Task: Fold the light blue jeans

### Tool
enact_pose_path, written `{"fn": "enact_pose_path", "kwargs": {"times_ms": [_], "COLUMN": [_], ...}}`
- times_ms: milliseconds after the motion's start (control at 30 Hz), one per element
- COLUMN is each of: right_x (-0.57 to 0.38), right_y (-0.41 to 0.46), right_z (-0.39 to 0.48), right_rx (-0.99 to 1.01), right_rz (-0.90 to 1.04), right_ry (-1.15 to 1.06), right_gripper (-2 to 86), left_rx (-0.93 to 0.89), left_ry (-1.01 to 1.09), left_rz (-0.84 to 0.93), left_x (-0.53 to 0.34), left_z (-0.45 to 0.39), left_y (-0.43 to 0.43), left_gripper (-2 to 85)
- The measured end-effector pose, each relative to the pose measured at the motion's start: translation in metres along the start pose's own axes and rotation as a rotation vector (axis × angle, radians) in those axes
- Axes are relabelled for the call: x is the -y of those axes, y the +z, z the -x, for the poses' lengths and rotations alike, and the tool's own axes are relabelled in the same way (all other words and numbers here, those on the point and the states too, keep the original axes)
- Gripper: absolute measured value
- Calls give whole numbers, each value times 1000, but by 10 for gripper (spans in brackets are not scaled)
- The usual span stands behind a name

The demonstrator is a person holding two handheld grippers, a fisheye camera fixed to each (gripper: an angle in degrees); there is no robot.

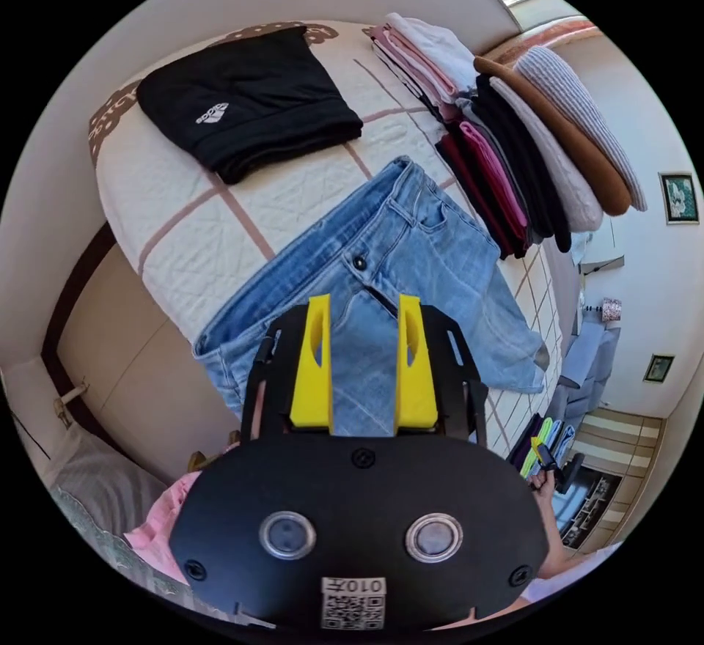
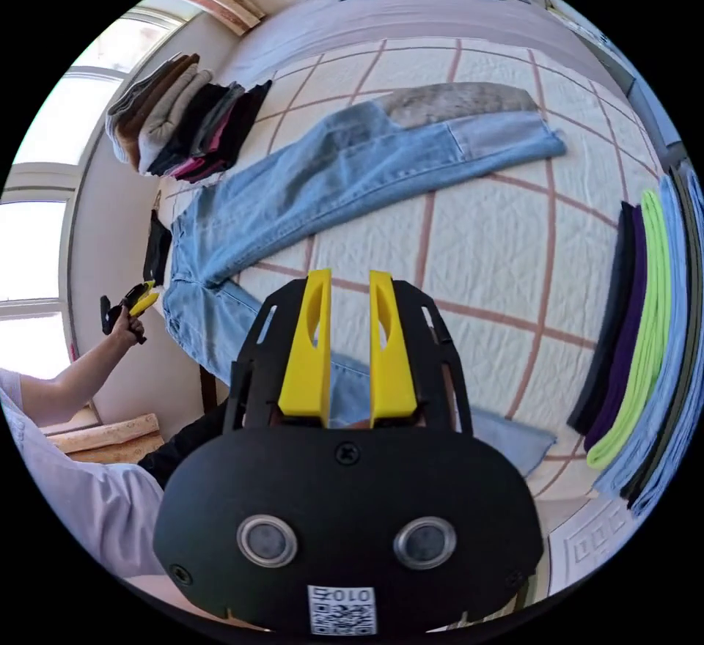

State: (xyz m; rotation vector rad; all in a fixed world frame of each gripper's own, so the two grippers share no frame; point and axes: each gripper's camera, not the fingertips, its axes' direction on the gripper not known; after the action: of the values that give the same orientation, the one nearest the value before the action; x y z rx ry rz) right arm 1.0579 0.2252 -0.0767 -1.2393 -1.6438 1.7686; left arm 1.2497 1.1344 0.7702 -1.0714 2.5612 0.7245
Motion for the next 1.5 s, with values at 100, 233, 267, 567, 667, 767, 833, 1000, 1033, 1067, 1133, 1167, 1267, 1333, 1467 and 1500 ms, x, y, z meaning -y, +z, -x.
{"fn": "enact_pose_path", "kwargs": {"times_ms": [100, 233, 267, 567, 667, 767, 833, 1000, 1033, 1067, 1133, 1167, 1267, 1333, 1467, 1500], "right_x": [34, 60, 63, 162, 218, 264, 286, 294, 294, 293, 293, 292, 281, 268, 243, 236], "right_y": [-32, -72, -76, -50, -32, -12, 6, 35, 41, 43, 40, 36, 8, -39, -121, -134], "right_z": [24, 84, 101, 454, 559, 652, 708, 758, 761, 762, 767, 769, 776, 783, 804, 812], "right_rx": [41, 42, 41, -134, -126, -173, -236, -299, -316, -319, -298, -303, -339, -368, -515, -614], "right_rz": [0, -40, -47, 192, 242, 296, 366, 583, 631, 648, 675, 669, 665, 597, 415, 355], "right_ry": [-49, -204, -259, -1280, -1425, -1520, -1565, -1638, -1634, -1628, -1595, -1593, -1580, -1582, -1577, -1593], "right_gripper": [71, 71, 73, 102, 109, 119, 129, 136, 135, 132, 116, 111, 81, 71, 66, 66], "left_rx": [85, 149, 151, 168, 175, 90, 23, -102, -114, -130, -156, -180, -223, -196, -180, -174], "left_ry": [110, 322, 384, 489, 267, 61, 19, 31, 28, 18, -3, -23, -33, 19, 126, 161], "left_rz": [-37, 4, 34, 9, 36, 18, 14, 14, 14, 14, 10, 15, 10, 1, 0, -7], "left_x": [47, 101, 112, -13, -63, -96, -105, -115, -115, -116, -118, -119, -120, -122, -110, -103], "left_z": [-8, -34, -43, 36, 113, 179, 204, 230, 232, 237, 245, 251, 254, 243, 208, 198], "left_y": [-3, 8, 10, -49, -58, -60, -52, -28, -26, -22, -17, -14, -17, -31, -86, -102], "left_gripper": [140, 148, 150, 152, 152, 152, 152, 148, 146, 144, 137, 129, 105, 92, 84, 82]}}
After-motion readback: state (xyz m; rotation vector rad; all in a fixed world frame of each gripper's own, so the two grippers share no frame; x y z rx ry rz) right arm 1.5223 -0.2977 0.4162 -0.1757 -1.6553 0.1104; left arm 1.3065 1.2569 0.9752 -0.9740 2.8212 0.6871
